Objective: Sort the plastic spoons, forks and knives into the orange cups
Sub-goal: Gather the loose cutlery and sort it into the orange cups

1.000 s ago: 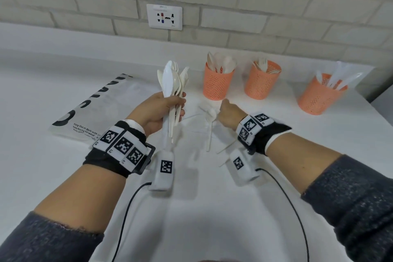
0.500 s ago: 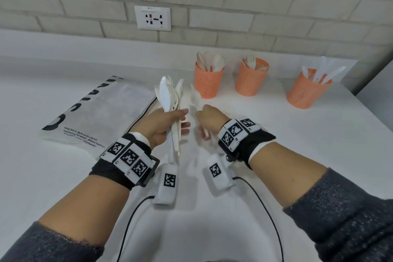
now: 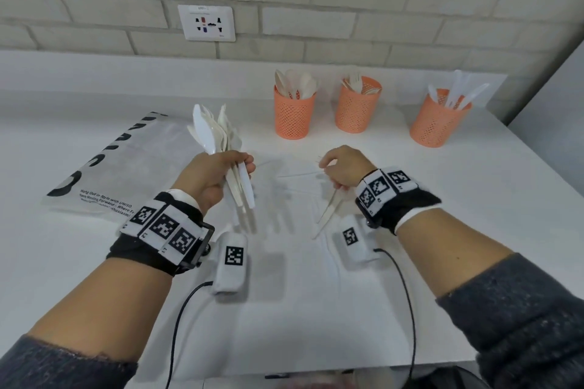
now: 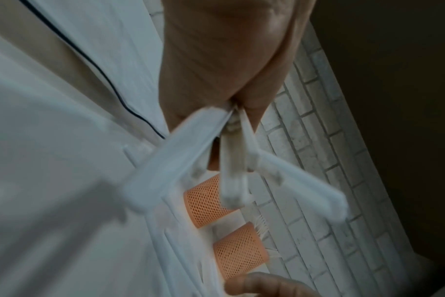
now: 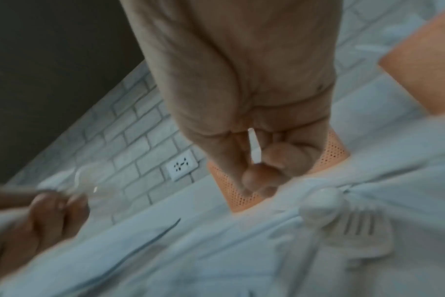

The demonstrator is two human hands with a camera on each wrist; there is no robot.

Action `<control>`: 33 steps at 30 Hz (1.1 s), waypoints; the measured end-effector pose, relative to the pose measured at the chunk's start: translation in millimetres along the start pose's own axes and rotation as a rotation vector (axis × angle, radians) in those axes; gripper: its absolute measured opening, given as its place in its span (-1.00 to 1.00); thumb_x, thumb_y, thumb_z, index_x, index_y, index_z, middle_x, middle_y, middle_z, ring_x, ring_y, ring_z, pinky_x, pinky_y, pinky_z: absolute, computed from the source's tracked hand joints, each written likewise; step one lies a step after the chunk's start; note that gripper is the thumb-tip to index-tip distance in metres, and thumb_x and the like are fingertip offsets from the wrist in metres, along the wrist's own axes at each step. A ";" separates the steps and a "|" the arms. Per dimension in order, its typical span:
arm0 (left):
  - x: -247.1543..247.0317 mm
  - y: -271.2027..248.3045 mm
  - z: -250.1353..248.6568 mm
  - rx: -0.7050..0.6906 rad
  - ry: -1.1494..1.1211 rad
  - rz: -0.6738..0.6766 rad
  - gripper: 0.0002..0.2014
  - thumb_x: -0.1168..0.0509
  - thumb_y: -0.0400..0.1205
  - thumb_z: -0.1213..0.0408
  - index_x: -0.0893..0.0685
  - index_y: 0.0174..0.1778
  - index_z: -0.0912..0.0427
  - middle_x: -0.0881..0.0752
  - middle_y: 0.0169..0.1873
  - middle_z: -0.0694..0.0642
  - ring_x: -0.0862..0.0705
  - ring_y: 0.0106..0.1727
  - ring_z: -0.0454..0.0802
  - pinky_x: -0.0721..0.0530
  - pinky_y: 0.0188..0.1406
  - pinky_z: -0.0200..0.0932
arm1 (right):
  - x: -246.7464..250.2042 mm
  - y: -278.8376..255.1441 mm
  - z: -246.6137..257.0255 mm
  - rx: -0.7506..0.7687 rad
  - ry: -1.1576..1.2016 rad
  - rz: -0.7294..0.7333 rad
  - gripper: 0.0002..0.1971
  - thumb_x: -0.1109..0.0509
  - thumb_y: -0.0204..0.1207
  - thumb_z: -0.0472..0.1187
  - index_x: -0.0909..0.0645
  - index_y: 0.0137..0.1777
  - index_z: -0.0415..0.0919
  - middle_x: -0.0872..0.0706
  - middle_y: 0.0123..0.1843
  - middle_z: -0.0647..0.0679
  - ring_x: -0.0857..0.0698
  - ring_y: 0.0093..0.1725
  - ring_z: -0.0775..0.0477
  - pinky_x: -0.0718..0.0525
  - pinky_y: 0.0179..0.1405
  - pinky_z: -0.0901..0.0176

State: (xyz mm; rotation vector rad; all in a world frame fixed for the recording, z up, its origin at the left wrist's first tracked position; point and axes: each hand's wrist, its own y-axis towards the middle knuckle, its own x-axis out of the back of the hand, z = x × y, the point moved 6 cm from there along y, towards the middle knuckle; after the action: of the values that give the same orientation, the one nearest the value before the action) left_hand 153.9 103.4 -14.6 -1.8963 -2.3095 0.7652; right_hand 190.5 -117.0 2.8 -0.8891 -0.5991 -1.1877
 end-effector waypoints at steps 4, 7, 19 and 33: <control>-8.1 -5.7 -0.9 -0.020 0.019 0.003 -0.97 -0.26 0.61 0.48 -0.59 -0.13 0.32 -0.74 -0.59 0.02 -0.73 -0.54 -0.17 -0.68 -0.56 -0.30 | -35.7 -0.7 12.8 0.151 -0.309 0.143 -0.64 -0.43 0.43 -0.32 -0.62 0.24 -0.30 -0.67 0.16 -0.17 -0.67 0.02 -0.12 -0.66 -0.12 0.28; -14.9 -12.2 -0.9 -0.033 0.041 0.037 -0.93 -0.25 0.61 0.49 -0.59 -0.17 0.32 -0.73 -0.60 0.01 -0.72 -0.55 -0.18 -0.71 -0.51 -0.32 | -57.4 -1.7 24.4 0.258 -0.454 0.117 -0.66 -0.36 0.44 -0.41 -0.62 0.23 -0.29 -0.61 0.24 -0.19 -0.62 0.20 -0.19 -0.57 0.04 0.16; -13.7 -23.8 -1.1 -0.052 0.061 0.076 -0.87 -0.26 0.61 0.50 -0.56 0.06 0.37 -0.69 -0.36 0.13 -0.73 -0.54 -0.17 -0.69 -0.53 -0.32 | -68.2 -14.5 11.4 0.223 -0.426 0.256 -0.65 -0.29 0.51 -0.32 -0.40 0.29 -0.27 -0.60 0.13 -0.20 -0.58 -0.05 -0.15 -0.60 -0.03 0.03; -26.1 -21.4 10.6 -0.075 0.025 0.076 -0.93 -0.38 0.56 0.40 -0.60 -0.14 0.21 -0.67 -0.42 0.04 -0.71 -0.53 -0.20 -0.69 -0.46 -0.34 | -14.7 3.1 37.8 0.294 0.063 -0.137 -0.91 -0.32 0.56 -0.25 -0.45 -0.14 -0.20 -0.57 -0.19 -0.11 -0.55 -0.22 -0.09 -0.47 -0.18 0.19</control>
State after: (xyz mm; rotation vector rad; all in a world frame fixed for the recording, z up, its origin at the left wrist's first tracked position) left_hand 137.2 72.8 -8.4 -2.0226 -2.2947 0.6672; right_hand 191.2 -77.0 10.6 -0.5669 -0.7700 -1.2079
